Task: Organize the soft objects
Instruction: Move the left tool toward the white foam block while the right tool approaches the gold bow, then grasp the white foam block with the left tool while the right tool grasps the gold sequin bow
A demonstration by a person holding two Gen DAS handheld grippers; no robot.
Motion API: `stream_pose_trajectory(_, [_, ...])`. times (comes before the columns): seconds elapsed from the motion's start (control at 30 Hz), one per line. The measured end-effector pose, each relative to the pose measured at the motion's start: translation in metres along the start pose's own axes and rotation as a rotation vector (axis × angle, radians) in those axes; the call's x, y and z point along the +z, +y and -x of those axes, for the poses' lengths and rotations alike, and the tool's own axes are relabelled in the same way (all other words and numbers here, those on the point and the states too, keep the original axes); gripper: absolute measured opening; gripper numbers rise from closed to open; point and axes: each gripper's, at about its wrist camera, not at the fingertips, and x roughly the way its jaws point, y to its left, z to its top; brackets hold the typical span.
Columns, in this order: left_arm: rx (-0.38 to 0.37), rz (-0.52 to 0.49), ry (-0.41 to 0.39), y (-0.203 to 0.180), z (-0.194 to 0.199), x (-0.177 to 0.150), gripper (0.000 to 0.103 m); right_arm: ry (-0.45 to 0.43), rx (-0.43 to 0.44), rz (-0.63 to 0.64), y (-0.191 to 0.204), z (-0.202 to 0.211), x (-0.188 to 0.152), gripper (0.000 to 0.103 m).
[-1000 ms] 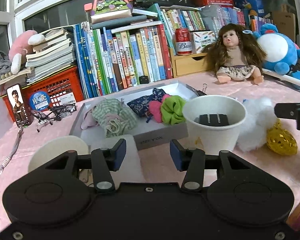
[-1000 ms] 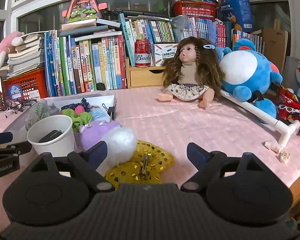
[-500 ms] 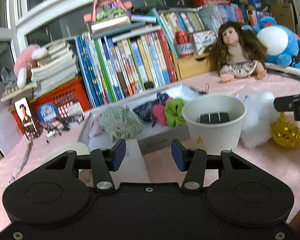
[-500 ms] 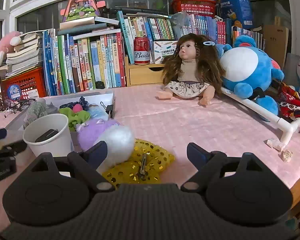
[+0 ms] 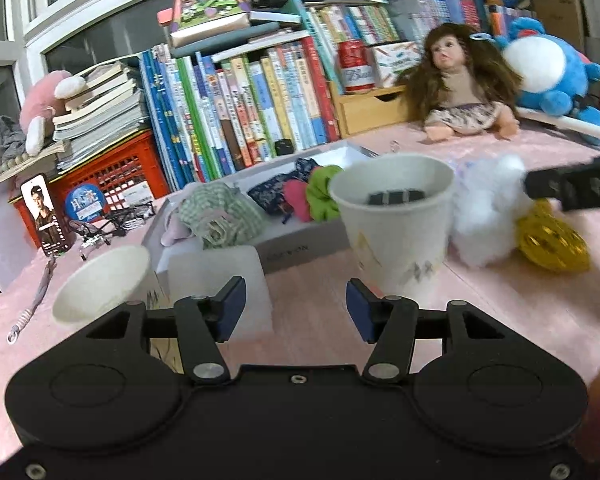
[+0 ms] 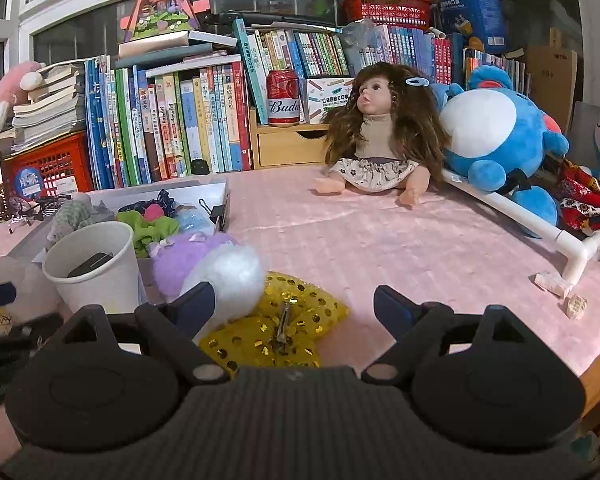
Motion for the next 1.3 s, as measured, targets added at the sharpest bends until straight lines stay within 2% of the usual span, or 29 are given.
stream_pose_trajectory(0.13, [-0.082,0.024,0.018,-0.001,0.017,-0.012,0.054,0.008,0.004,0.002,0.001,0.0,-0.003,0.092])
stream_pose_trajectory(0.2, [-0.086,0.014,-0.013,-0.002,0.028,-0.018,0.054,0.011,0.007,0.006,0.001,0.0,-0.004,0.092])
stream_pose_trajectory(0.23, [-0.066,0.007,-0.043,-0.003,0.035,-0.021,0.054,0.012,0.008,0.009,0.002,0.0,-0.004,0.092])
stream_pose_trajectory(0.4, [0.106,0.056,-0.177,-0.007,0.056,-0.037,0.082,0.009,0.029,0.04,0.006,0.002,-0.007,0.092])
stream_pose_trajectory(0.43, [0.142,0.072,-0.193,-0.008,0.057,-0.04,0.084,0.007,0.036,0.048,0.007,0.003,-0.008,0.092])
stream_pose_trajectory(0.5, [0.192,0.088,-0.192,-0.008,0.053,-0.042,0.087,0.001,0.053,0.074,0.011,0.004,-0.009,0.092])
stream_pose_trajectory(0.57, [0.211,0.103,-0.154,-0.009,0.043,-0.042,0.088,-0.006,0.068,0.105,0.016,0.005,-0.011,0.092])
stream_pose_trajectory(0.73, [0.207,0.176,-0.067,0.0,0.02,-0.045,0.088,0.015,0.064,0.162,0.026,0.0,-0.016,0.092])
stream_pose_trajectory(0.93, [0.211,0.245,-0.046,0.006,0.002,-0.042,0.087,0.068,0.034,0.159,0.024,-0.011,-0.025,0.092])
stream_pose_trajectory(1.03, [0.193,0.259,-0.044,0.005,-0.001,-0.043,0.079,0.078,0.043,0.121,0.019,-0.017,-0.027,0.092])
stream_pose_trajectory(1.13, [0.187,0.262,-0.036,0.002,-0.004,-0.044,0.065,0.103,0.049,0.099,0.017,-0.023,-0.029,0.078])
stream_pose_trajectory(1.17, [0.192,0.263,-0.038,0.002,-0.004,-0.044,0.058,0.116,0.053,0.078,0.015,-0.024,-0.03,0.071])
stream_pose_trajectory(1.2, [0.195,0.262,-0.041,0.001,-0.004,-0.044,0.057,0.121,0.054,0.064,0.013,-0.025,-0.03,0.065])
stream_pose_trajectory(1.3, [0.176,0.267,-0.043,0.003,-0.003,-0.045,0.056,0.114,0.054,0.051,0.011,-0.022,-0.031,0.059])
